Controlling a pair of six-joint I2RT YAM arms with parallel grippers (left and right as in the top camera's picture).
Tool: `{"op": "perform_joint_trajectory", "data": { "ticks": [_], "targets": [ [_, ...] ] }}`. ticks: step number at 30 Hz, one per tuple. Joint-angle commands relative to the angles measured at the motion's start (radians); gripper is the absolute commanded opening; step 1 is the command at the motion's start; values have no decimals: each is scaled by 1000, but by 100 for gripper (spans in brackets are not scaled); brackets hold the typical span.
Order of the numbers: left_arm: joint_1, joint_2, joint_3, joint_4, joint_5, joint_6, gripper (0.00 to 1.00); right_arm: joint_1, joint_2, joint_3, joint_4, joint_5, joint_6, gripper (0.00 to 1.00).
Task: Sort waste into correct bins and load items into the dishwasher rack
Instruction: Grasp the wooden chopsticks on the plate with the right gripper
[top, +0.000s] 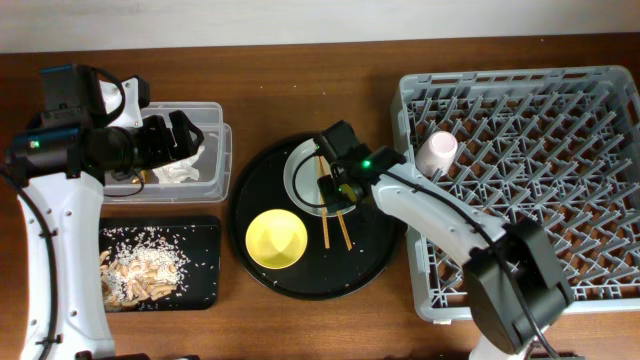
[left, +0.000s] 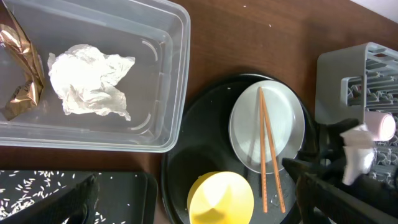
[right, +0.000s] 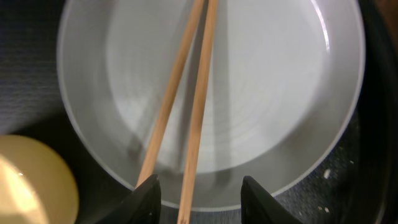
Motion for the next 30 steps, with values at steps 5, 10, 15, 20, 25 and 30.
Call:
{"op": "perform_joint_trajectory", "data": {
  "ticks": [5,10,15,20,25,30],
  "targets": [
    [3,0,-3,2,-6,-6,100,-4,75,13,13,9,-2,41],
    [3,0,-3,2,-6,-6,100,-4,124,13,24,8,-1,41],
    [2,0,-3,2,-6,-6,100,-4,135,19,47,9,-2,18],
    [2,0,-3,2,-6,-6,100,-4,124,55,23,9,-2,4],
    [2,0,-3,2,-6,-6,100,-11,66,239,-180,93,-17,4],
    [2,0,-3,2,-6,-6,100,-96,-3,411,-444,217,-17,4]
  ]
}}
